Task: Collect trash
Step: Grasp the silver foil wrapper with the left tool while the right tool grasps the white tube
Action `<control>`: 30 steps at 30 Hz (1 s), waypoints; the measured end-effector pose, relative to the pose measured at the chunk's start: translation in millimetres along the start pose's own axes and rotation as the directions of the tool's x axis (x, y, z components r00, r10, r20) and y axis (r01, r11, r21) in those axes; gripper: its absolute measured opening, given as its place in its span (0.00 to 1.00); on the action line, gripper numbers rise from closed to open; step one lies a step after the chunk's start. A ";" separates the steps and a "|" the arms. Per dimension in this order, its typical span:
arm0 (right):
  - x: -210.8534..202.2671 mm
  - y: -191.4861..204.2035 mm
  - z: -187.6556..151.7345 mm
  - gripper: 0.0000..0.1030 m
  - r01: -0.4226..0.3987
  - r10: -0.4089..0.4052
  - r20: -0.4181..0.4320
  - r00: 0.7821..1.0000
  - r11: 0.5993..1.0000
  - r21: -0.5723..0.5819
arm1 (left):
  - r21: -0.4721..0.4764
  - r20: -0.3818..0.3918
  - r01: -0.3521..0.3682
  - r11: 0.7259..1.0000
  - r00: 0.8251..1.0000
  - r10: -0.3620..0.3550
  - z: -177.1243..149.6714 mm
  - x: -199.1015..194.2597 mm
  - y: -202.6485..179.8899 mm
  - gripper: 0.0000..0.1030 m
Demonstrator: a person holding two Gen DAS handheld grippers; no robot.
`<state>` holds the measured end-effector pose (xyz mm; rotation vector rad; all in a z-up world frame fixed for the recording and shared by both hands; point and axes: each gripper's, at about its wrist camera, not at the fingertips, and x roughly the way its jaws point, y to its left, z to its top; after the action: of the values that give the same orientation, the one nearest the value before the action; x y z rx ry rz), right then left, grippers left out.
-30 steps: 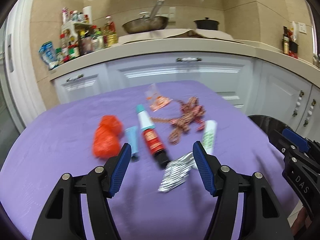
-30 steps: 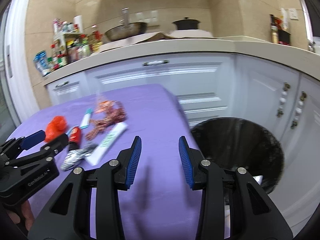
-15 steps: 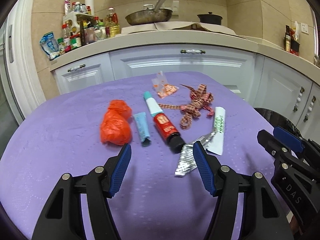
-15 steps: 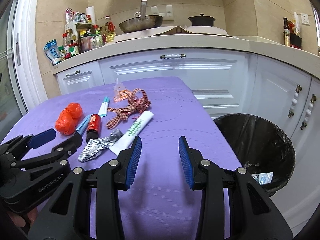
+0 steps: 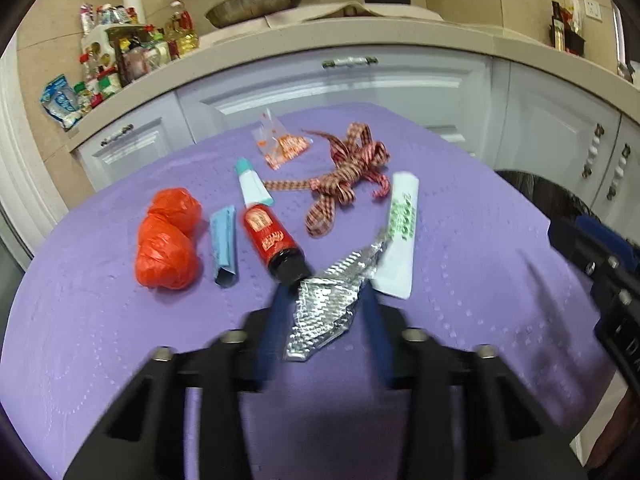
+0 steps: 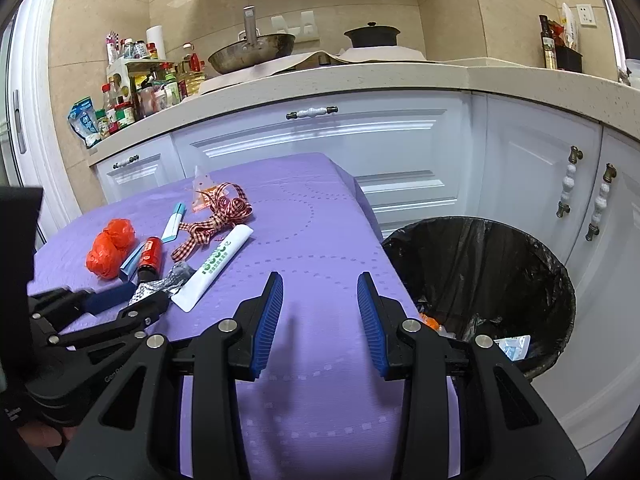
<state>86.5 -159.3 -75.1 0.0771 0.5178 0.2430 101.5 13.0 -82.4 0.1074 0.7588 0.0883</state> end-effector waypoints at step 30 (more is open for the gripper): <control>32.7 102.4 6.7 0.37 -0.048 0.032 -0.116 0.993 0.989 -0.138 | -0.233 0.113 -0.119 0.965 0.982 0.149 -25.5 -46.0 130.6 0.30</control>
<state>95.8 -52.0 -71.2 -0.0644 0.6113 0.3241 45.3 138.7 -52.7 -0.0517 0.6065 0.2935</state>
